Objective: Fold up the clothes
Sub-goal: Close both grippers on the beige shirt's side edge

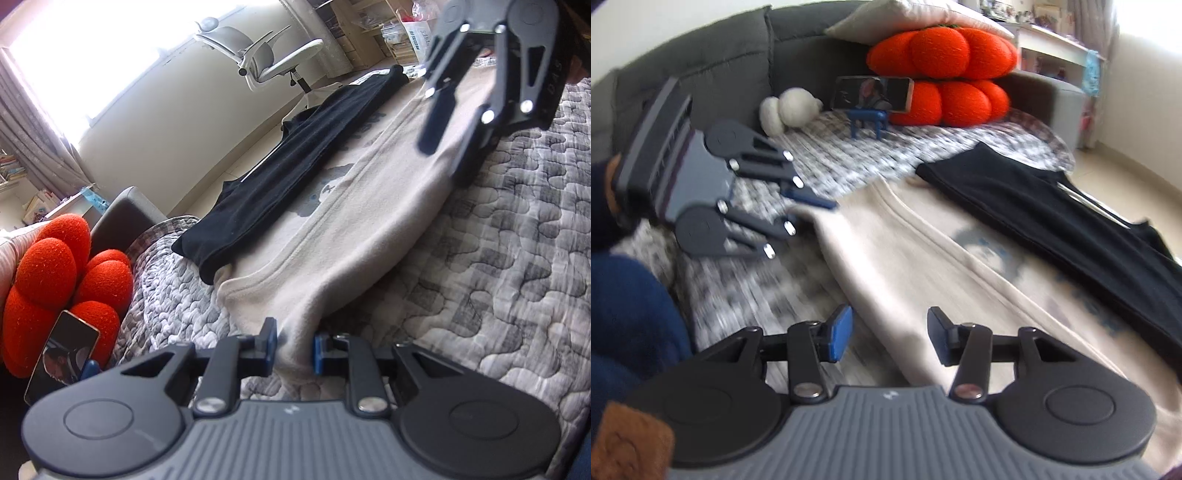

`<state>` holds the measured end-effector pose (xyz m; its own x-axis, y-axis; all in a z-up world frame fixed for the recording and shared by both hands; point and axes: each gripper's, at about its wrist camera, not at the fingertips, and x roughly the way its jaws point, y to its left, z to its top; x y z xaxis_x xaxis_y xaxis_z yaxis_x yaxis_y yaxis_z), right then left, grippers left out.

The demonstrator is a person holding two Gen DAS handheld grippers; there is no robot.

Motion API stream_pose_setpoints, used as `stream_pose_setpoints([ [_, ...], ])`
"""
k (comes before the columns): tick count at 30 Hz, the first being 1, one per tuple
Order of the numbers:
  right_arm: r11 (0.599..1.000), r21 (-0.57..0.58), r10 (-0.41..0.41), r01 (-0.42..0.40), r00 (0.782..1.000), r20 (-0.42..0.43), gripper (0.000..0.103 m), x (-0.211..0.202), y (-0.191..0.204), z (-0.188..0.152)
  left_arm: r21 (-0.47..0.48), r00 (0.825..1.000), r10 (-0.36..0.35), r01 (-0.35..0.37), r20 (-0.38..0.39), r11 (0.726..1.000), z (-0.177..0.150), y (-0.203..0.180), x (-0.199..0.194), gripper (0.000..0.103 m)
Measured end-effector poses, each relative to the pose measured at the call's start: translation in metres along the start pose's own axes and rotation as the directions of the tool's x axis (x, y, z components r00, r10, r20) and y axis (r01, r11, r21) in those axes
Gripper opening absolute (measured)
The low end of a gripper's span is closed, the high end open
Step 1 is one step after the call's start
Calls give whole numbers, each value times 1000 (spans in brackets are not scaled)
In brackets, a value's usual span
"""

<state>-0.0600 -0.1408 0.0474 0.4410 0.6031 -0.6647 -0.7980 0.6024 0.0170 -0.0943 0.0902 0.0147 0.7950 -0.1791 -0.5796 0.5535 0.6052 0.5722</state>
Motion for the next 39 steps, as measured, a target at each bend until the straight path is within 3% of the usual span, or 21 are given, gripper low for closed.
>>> stream_pose_setpoints([
  [6, 985, -6, -174, 173, 984, -41, 50, -28, -15, -47, -23, 1000, 12, -12, -9, 1000, -2, 1, -2, 19],
  [14, 960, -19, -279, 278, 960, -15, 59, -49, -25, -76, -27, 1000, 13, -14, -24, 1000, 0, 2, 2, 17],
  [28, 929, -187, -323, 320, 946, 17, 58, -65, -41, -97, -167, 997, 19, -31, -72, 986, 7, 14, 6, 11],
  [33, 931, -187, -316, 313, 949, 16, 57, -70, -47, -100, -204, 997, 19, -34, -77, 978, 6, 16, 7, 11],
  [35, 933, -178, -314, 311, 949, 15, 54, -71, -49, -101, -225, 997, 20, -38, -81, 974, 7, 17, 6, 11],
  [37, 929, -182, -325, 322, 946, 16, 37, -71, -49, -102, -247, 996, 19, -39, -85, 968, 8, 19, 6, 11],
  [39, 916, -209, -348, 344, 937, 17, 32, -71, -45, -104, -271, 996, 12, -35, -88, 962, 8, 21, 7, 11],
])
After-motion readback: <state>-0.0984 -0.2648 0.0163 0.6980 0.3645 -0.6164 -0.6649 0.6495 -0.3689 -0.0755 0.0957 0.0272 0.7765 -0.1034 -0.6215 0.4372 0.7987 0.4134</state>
